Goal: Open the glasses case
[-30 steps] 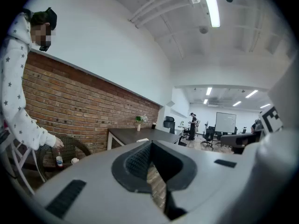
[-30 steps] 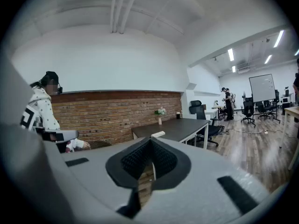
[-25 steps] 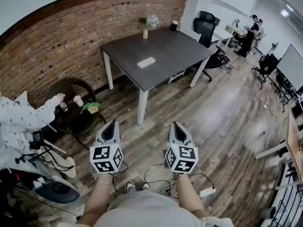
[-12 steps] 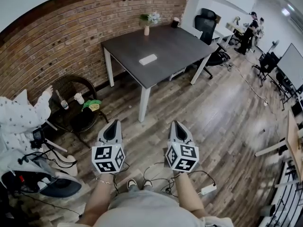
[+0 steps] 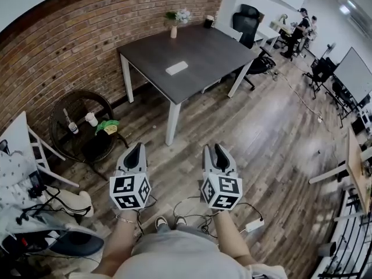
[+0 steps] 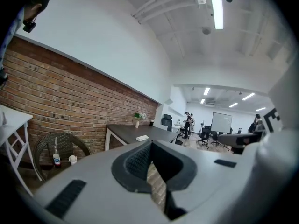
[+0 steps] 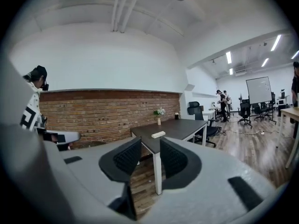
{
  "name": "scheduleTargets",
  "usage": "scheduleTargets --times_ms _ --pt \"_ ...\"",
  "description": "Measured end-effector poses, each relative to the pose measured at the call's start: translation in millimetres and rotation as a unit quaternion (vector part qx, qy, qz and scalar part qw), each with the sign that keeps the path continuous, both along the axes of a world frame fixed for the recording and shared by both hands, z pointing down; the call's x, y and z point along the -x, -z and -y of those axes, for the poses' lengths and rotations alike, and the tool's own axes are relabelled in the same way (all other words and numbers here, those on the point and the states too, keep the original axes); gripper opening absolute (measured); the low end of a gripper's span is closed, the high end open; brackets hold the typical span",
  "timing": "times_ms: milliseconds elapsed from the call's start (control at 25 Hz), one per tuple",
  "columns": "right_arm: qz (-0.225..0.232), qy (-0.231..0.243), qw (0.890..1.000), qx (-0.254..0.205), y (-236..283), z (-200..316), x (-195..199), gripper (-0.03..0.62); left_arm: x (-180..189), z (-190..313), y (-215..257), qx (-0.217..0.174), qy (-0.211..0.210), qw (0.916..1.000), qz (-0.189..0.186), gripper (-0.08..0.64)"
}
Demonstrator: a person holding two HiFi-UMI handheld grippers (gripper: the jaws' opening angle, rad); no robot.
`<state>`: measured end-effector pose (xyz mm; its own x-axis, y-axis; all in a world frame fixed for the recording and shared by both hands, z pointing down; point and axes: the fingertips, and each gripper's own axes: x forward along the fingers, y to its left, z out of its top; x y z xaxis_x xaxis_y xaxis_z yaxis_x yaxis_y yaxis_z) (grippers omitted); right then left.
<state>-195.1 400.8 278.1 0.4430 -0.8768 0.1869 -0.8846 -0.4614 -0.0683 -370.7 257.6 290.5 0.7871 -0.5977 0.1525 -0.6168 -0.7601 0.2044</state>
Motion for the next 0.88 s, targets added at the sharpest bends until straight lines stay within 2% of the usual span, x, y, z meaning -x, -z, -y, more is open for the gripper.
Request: scheduleTargets --times_ms 120,240,560,880 --pt "-0.006 -0.006 1.0 0.002 1 0 0 0.169 -2 1 2 -0.003 -0.002 1.0 -0.002 -0.002" --pt "-0.006 -0.011 1.0 0.004 2 0 -2 0.187 -4 2 2 -0.001 -0.004 1.0 -0.005 -0.002" --pt "-0.002 -0.022 1.0 0.007 -5 4 -13 0.187 -15 12 -13 0.01 -0.012 0.9999 0.002 -0.002" --pt "0.008 -0.024 1.0 0.01 -22 23 -62 0.181 -67 33 -22 0.007 -0.016 0.9998 0.013 -0.002"
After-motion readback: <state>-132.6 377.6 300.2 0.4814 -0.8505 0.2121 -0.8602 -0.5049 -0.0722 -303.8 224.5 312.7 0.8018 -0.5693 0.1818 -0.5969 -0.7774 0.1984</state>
